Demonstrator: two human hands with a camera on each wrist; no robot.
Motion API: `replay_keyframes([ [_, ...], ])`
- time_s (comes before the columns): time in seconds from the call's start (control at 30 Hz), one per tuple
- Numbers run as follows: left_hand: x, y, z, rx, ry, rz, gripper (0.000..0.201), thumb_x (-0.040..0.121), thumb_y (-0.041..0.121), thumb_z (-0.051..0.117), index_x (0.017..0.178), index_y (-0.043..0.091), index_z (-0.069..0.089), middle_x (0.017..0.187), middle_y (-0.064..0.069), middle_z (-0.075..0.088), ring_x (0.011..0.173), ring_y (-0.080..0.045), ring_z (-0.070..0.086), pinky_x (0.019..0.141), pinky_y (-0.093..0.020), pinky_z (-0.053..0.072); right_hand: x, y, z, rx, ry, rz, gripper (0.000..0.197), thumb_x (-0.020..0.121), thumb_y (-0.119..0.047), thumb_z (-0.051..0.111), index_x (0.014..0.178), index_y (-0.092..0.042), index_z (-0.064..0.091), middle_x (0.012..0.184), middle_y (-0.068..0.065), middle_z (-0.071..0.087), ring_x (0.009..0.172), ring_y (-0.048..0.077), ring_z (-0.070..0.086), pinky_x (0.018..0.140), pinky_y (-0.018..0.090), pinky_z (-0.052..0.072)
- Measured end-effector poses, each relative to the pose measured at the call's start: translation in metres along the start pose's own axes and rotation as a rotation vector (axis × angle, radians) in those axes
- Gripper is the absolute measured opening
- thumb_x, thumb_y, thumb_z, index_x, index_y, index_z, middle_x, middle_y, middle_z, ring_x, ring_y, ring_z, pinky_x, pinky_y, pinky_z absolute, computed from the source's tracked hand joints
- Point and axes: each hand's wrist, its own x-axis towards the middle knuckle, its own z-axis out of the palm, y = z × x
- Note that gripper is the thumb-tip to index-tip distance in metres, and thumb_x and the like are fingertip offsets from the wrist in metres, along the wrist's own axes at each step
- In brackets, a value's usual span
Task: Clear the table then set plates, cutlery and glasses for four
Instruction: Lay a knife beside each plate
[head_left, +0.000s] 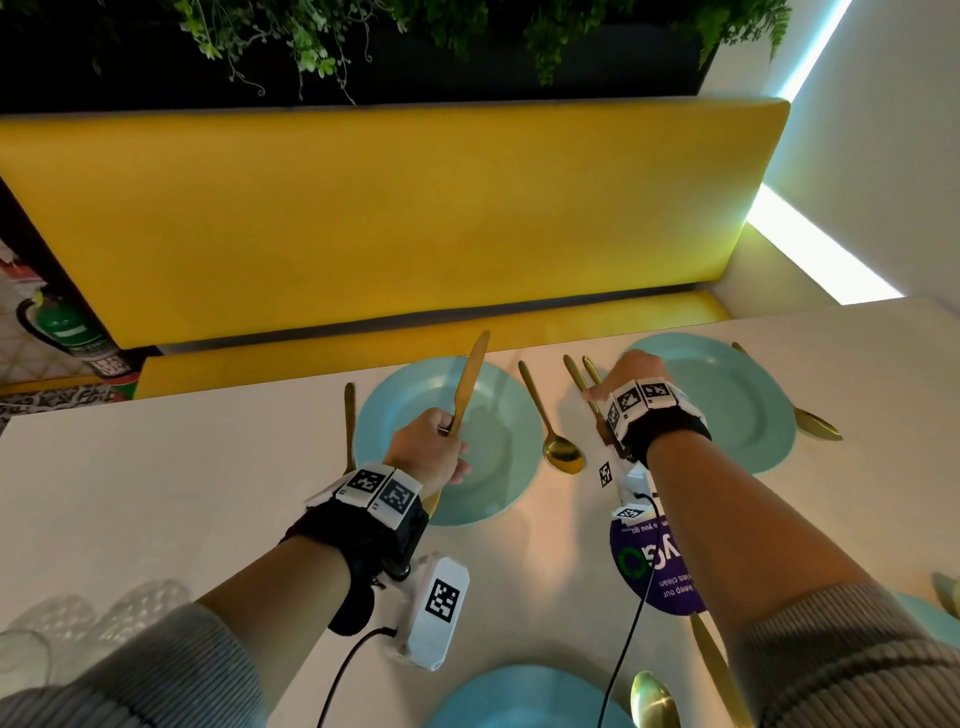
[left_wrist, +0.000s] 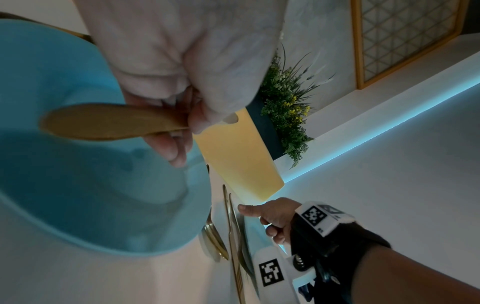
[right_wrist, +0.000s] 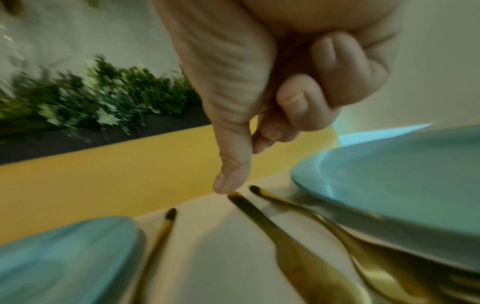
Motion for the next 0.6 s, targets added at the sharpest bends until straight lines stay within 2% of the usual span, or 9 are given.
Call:
replay_keyframes([
  [0.03, -0.002, 0.0, -0.001, 0.017, 0.004, 0.007, 0.015, 0.094, 0.008, 0.044, 0.101, 0.012, 0.056, 0.085, -0.006, 0.063, 0.058, -0.015, 0.06, 0.054, -0.019, 0.05, -0.005, -0.004, -0.004, -0.02, -0.004, -0.019, 0.044, 0.073, -0.034, 0.079, 0.096, -0.002, 0.061, 0.097, 0.012, 0.063, 0.096, 0.029, 0.063, 0.075, 0.031, 0.048],
  [0.13, -0.009, -0.002, -0.006, 0.035, 0.018, 0.0, 0.018, 0.091, 0.01, 0.049, 0.099, 0.016, 0.063, 0.07, -0.003, 0.063, 0.052, -0.013, 0.059, 0.064, -0.025, 0.056, -0.034, -0.017, -0.014, -0.147, 0.023, -0.146, 0.037, 0.078, -0.038, 0.072, 0.09, -0.005, 0.062, 0.109, 0.009, 0.066, 0.096, 0.027, 0.062, 0.072, 0.03, 0.046],
  [0.17, -0.013, -0.003, -0.008, 0.018, 0.009, -0.013, 0.02, 0.089, 0.008, 0.051, 0.1, 0.014, 0.066, 0.066, -0.003, 0.061, 0.046, -0.011, 0.058, 0.062, -0.024, 0.057, -0.048, -0.021, -0.015, -0.182, 0.052, -0.216, 0.033, 0.081, -0.037, 0.07, 0.093, -0.007, 0.063, 0.111, 0.008, 0.066, 0.099, 0.026, 0.061, 0.075, 0.03, 0.048],
  [0.2, -0.017, -0.004, -0.011, 0.008, -0.005, -0.013, 0.021, 0.088, 0.006, 0.052, 0.102, 0.01, 0.067, 0.063, -0.003, 0.06, 0.038, -0.007, 0.056, 0.053, -0.02, 0.054, -0.065, -0.025, -0.016, -0.188, 0.081, -0.294, 0.027, 0.084, -0.034, 0.067, 0.098, -0.011, 0.065, 0.111, 0.006, 0.065, 0.102, 0.025, 0.061, 0.08, 0.031, 0.05],
  [0.27, -0.03, -0.001, -0.018, 0.017, -0.053, -0.006, 0.02, 0.087, 0.002, 0.054, 0.104, 0.003, 0.065, 0.059, -0.006, 0.059, 0.03, -0.005, 0.051, 0.039, -0.014, 0.044, -0.101, -0.031, -0.013, -0.171, 0.114, -0.46, 0.017, 0.088, -0.025, 0.06, 0.102, -0.02, 0.069, 0.111, 0.003, 0.066, 0.104, 0.023, 0.061, 0.085, 0.032, 0.051],
  [0.37, -0.055, 0.006, -0.032, 0.029, -0.133, -0.001, 0.024, 0.085, -0.003, 0.055, 0.106, 0.008, 0.055, 0.061, -0.008, 0.057, 0.041, -0.014, 0.05, 0.034, -0.014, 0.038, -0.153, -0.039, 0.001, -0.311, 0.077, -0.675, 0.027, 0.091, -0.023, 0.051, 0.113, -0.028, 0.066, 0.119, 0.001, 0.062, 0.108, 0.023, 0.059, 0.087, 0.032, 0.051],
  [0.43, -0.071, 0.008, -0.041, 0.017, -0.209, -0.007, 0.031, 0.086, -0.006, 0.052, 0.112, 0.011, 0.048, 0.062, -0.007, 0.054, 0.042, -0.014, 0.048, 0.03, -0.012, 0.034, -0.182, -0.043, 0.01, -0.39, 0.037, -0.731, 0.03, 0.093, -0.025, 0.049, 0.119, -0.028, 0.063, 0.122, 0.002, 0.06, 0.112, 0.024, 0.057, 0.088, 0.034, 0.05],
  [0.5, -0.087, 0.008, -0.051, 0.062, -0.297, 0.017, 0.033, 0.089, -0.005, 0.051, 0.115, 0.011, 0.041, 0.064, -0.008, 0.054, 0.046, -0.016, 0.048, 0.032, -0.014, 0.035, -0.213, -0.048, 0.015, -0.405, 0.031, -0.741, 0.029, 0.094, -0.026, 0.048, 0.118, -0.025, 0.064, 0.121, 0.003, 0.061, 0.111, 0.024, 0.058, 0.086, 0.035, 0.05],
  [0.6, -0.115, 0.004, -0.073, 0.169, -0.417, 0.082, 0.034, 0.09, -0.004, 0.05, 0.112, 0.015, 0.032, 0.065, -0.009, 0.051, 0.046, -0.015, 0.046, 0.032, -0.014, 0.032, -0.257, -0.053, 0.022, -0.395, 0.063, -0.72, 0.028, 0.094, -0.027, 0.048, 0.114, -0.024, 0.067, 0.116, 0.003, 0.064, 0.109, 0.025, 0.059, 0.081, 0.033, 0.048],
])
